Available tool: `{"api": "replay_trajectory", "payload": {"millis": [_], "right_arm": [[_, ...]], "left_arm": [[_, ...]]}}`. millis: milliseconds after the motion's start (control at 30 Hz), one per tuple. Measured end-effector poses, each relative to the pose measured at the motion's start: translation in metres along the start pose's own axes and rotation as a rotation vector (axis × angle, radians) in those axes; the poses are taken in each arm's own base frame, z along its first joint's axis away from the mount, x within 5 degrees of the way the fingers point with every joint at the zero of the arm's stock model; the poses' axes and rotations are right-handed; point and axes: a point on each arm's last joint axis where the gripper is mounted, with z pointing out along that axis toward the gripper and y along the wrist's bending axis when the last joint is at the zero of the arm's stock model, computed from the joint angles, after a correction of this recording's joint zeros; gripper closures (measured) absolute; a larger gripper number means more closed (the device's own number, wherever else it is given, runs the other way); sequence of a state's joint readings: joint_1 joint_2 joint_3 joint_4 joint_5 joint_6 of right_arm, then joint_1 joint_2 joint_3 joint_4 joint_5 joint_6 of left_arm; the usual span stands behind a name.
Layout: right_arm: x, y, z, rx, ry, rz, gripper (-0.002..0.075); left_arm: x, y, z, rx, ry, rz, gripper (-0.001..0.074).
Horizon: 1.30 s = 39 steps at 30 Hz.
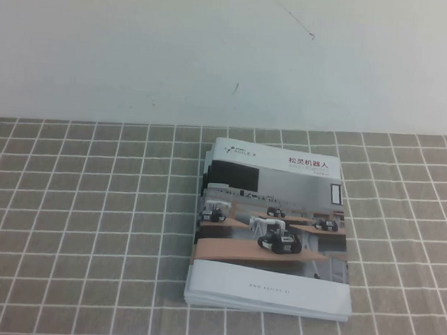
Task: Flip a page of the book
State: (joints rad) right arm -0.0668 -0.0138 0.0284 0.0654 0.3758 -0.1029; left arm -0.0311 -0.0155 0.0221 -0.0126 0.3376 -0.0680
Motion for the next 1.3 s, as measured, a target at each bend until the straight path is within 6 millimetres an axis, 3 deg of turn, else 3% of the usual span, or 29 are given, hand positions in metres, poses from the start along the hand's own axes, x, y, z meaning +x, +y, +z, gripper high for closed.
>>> {"api": "replay_trajectory", "payload": {"millis": [333,500,633,800,967,1300], "right_arm": [[0.0,0.0,0.0,-0.001,0.0,0.001,0.0728],[-0.002,0.0,0.0,0.002,-0.023,0.001,0.0728],[-0.013,-0.001,-0.001,0.014,-0.144,0.002,0.0728],[-0.031,-0.003,-0.005,0.035,-0.346,0.002,0.0728],[-0.045,-0.005,-0.012,0.06,-0.518,-0.022,0.0728],[-0.059,-0.006,-0.022,0.075,-0.701,-0.007,0.0728]], "left_arm": [[-0.003,0.0,0.0,0.002,-0.033,0.0,0.0737],[-0.013,-0.001,0.0,0.01,-0.152,0.0,0.0737],[-0.028,-0.002,-0.004,0.023,-0.331,0.0,0.0737],[-0.055,-0.004,-0.019,0.046,-0.673,0.0,0.0737],[-0.07,-0.005,-0.034,0.064,-0.896,-0.006,0.0737],[-0.075,-0.005,-0.041,0.08,-0.999,-0.021,0.0737]]}}
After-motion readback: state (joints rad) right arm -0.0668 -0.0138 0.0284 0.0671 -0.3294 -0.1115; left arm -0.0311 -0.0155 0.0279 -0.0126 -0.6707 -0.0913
